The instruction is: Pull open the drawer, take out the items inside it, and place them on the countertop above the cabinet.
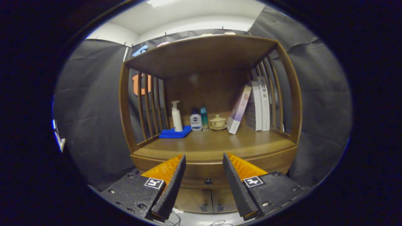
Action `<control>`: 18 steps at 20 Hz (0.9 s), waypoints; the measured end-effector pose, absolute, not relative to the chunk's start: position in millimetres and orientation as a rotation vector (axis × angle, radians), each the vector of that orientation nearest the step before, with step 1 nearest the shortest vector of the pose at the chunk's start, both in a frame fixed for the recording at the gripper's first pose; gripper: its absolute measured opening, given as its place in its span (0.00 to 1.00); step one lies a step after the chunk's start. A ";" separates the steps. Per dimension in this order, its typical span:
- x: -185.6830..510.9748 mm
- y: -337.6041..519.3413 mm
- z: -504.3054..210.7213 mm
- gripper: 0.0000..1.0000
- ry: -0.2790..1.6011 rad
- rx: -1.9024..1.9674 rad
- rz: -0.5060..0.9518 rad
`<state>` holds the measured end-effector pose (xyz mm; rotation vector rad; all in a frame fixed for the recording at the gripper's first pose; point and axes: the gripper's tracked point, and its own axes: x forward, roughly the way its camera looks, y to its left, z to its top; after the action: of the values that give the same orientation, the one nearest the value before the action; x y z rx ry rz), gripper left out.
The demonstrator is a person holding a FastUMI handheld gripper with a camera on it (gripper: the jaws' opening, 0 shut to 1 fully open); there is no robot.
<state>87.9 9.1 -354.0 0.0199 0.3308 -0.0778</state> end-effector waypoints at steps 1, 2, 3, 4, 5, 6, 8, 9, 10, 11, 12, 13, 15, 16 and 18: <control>90.5 5.4 -367.0 0.76 0.347 0.018 -0.086; 94.3 5.0 -378.6 0.75 0.362 0.026 -0.090; 95.4 3.9 -391.8 0.74 0.380 0.035 -0.095; 95.3 2.7 -402.2 0.73 0.398 0.043 -0.099; 96.7 0.8 -413.8 0.72 0.418 0.047 -0.104; 99.1 -0.8 -421.4 0.71 0.430 0.047 -0.109; 106.5 -1.6 -438.6 0.66 0.454 0.045 -0.119; 107.2 -2.0 -445.3 0.63 0.463 0.045 -0.122; 110.1 -3.3 -451.7 0.60 0.471 0.047 -0.126; 112.6 -2.8 -459.4 0.58 0.483 0.051 -0.123; 114.7 -1.4 -465.8 0.57 0.498 0.056 -0.117; 115.5 -5.3 -472.4 0.56 0.512 0.055 -0.128; 120.7 -6.5 -479.1 0.52 0.514 0.056 -0.142; 122.5 -6.0 -480.1 0.50 0.513 0.060 -0.140; 126.9 -1.1 -483.3 0.44 0.517 0.071 -0.128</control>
<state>126.9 -1.1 -483.3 0.0711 0.5172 -0.1284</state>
